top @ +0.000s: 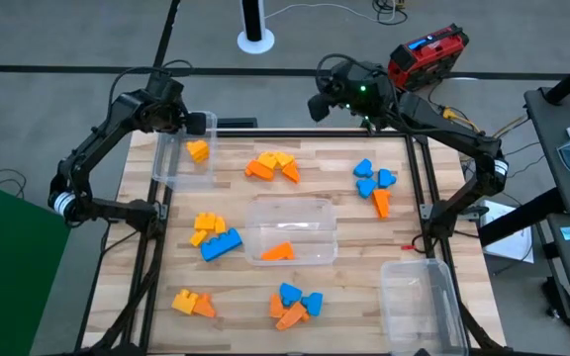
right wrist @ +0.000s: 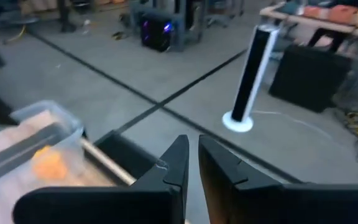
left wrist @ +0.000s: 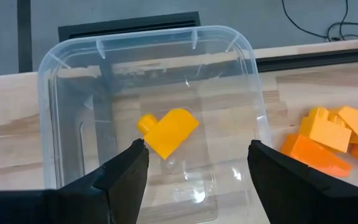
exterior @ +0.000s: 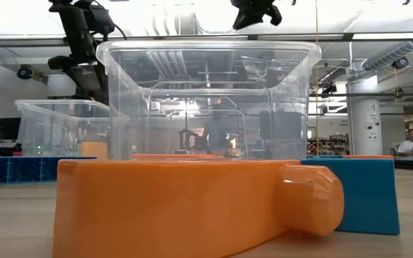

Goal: Sort blocks
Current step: Put the blue game piece into the bottom right transparent bin

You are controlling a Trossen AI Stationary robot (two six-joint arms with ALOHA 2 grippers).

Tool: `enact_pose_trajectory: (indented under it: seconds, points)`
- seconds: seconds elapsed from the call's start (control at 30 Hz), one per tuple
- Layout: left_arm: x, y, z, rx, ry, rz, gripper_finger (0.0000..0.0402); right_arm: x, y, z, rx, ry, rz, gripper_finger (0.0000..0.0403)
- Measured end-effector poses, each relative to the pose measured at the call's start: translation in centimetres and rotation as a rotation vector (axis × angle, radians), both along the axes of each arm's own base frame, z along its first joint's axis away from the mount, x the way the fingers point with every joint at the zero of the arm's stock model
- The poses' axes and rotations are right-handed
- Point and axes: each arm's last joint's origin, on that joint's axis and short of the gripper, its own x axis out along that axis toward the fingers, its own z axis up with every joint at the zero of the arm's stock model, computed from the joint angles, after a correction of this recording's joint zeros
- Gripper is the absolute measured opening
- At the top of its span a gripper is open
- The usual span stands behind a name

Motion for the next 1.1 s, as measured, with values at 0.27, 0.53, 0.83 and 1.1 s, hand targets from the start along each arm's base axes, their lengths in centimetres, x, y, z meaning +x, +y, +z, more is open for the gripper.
enact_pose_trajectory:
  seconds: [0.27,0.53,0.83,1.1]
  points:
    - [0.0,-0.1,0.2,0.011,-0.002,-0.01,0.025,-1.9,0.6,2.9,-0.216,0.021,-0.659,0.0028]
    - [-0.1,-0.2,0.3,0.018,0.003,-0.024,0.025,-3.3,0.6,4.8,-0.301,0.184,-0.744,0.0028]
    - [-0.1,-0.2,0.3,0.019,0.006,-0.03,0.025,-1.1,2.3,3.9,-0.092,-0.029,-0.229,0.0028]
    - [-0.2,-0.5,0.6,0.029,-0.006,-0.034,0.025,-0.9,3.1,2.5,0.078,0.025,-0.011,0.0028]
